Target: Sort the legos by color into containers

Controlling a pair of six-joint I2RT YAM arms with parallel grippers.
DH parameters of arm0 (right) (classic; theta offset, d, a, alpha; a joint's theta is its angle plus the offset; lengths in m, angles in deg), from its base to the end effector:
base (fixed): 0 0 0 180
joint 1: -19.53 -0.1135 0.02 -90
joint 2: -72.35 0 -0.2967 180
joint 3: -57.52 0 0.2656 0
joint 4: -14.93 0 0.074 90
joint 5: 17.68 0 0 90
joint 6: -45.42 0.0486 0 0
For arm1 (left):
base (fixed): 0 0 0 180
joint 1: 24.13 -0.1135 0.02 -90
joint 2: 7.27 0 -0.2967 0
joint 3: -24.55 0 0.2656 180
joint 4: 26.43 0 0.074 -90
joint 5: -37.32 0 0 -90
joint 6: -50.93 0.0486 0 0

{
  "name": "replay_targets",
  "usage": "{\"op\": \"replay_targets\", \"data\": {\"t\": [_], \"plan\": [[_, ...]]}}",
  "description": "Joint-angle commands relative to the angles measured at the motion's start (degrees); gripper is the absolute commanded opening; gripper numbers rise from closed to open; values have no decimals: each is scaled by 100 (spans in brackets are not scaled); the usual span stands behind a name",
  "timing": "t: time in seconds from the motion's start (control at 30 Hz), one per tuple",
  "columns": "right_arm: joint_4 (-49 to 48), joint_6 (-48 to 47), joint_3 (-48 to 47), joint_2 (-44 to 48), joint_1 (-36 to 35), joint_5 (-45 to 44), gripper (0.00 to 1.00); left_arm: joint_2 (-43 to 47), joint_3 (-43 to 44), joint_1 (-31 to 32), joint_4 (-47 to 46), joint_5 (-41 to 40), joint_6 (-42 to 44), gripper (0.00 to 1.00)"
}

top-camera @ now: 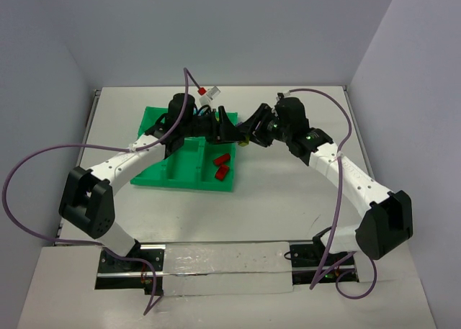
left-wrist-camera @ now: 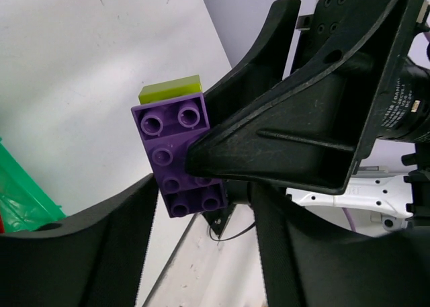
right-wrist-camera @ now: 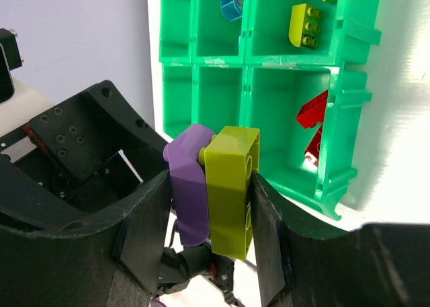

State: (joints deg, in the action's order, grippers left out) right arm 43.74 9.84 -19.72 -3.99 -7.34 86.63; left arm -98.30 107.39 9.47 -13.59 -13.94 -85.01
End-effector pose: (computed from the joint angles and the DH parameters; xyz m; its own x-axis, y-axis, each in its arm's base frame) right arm 0.2823 0.1565 0.3493 -0.7576 0.4996 -0.4201 -0.0286 0.6175 0.7860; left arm 0.3102 -0.2426 0.3322 -0.8677 -0.0965 -0.4877 0.4237 0.3697 -0.8269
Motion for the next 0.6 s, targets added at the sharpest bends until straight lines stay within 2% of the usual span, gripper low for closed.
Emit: {"op": "replay_targets", "data": {"t": [0.0,0.17,0.3,0.43,0.47,0.5,0.53,0.57], "plan": [[-287,-51,-261,-1,-55,60,17,134,-75,0,-617,-15,-409,62],[-306,-54,-253,-13,-64,85,17,93,-180,-3,-827,-20,-618,58],[-316,-63,-270,-22,-64,106,17,70,-131,-9,-787,-33,-609,47],[-345,-71,-279,-31,-72,124,17,49,-26,-12,-645,-87,-486,27],[-347,-71,-278,-31,-73,125,17,41,-25,-21,-601,-113,-486,26],[-388,-64,-258,-31,-80,152,20,34,3,-21,-560,-141,-486,8],[-398,-56,-246,-31,-81,172,21,32,16,-27,-543,-147,-486,1],[-418,-54,-237,-31,-81,183,32,19,25,-29,-521,-128,-486,0]]}}
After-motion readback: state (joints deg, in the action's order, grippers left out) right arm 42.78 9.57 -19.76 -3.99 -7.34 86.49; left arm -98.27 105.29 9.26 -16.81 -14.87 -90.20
